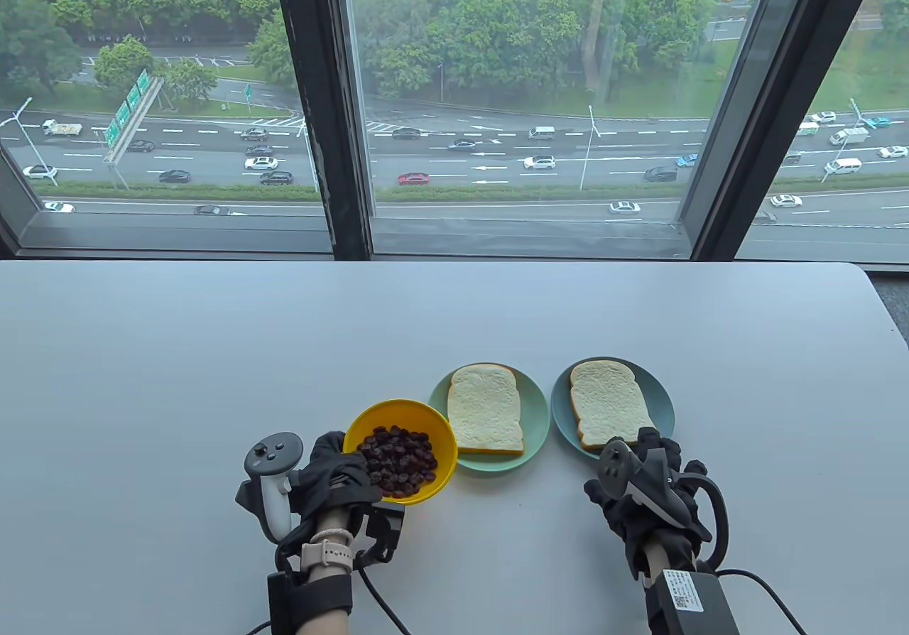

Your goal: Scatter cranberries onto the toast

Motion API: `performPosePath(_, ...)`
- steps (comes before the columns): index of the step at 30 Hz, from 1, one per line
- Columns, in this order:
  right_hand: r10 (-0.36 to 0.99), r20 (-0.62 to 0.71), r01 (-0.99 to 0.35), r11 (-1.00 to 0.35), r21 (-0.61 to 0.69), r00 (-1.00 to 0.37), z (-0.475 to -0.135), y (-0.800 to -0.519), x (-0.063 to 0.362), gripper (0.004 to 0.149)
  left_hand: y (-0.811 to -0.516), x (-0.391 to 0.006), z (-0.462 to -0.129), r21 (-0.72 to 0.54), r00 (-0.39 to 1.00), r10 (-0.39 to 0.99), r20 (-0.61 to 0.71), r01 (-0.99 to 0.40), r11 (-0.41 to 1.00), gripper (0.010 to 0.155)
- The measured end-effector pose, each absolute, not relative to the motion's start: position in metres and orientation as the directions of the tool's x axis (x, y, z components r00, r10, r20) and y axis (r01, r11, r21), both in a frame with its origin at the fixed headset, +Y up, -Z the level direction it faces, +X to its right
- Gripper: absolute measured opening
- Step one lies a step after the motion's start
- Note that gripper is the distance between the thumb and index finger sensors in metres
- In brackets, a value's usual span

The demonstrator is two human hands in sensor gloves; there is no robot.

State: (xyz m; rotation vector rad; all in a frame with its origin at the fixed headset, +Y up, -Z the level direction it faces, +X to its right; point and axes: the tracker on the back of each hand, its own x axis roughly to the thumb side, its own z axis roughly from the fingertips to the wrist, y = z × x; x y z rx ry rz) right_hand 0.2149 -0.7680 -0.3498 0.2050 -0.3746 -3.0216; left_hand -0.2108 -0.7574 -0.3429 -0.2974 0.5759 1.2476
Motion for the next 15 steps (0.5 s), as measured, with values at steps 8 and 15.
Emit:
performPosePath(8,-0.076,-0.126,0.045,-0.97,0.237,-0.989,-0.351,-0.765,0.218,0.076,-0.75,-0.205,-0.326,-0.109,0.274,0.839,-0.471,-0.961,0.253,0.055)
performPosePath(15,-0.048,-0.085,0.029,-0.977,0.212,-0.995,-0.349,-0.755,0.204,0.077,-0.752,-0.191,-0.314,-0.247,0.306,0.838,-0.453,-0.946,0.211,0.055)
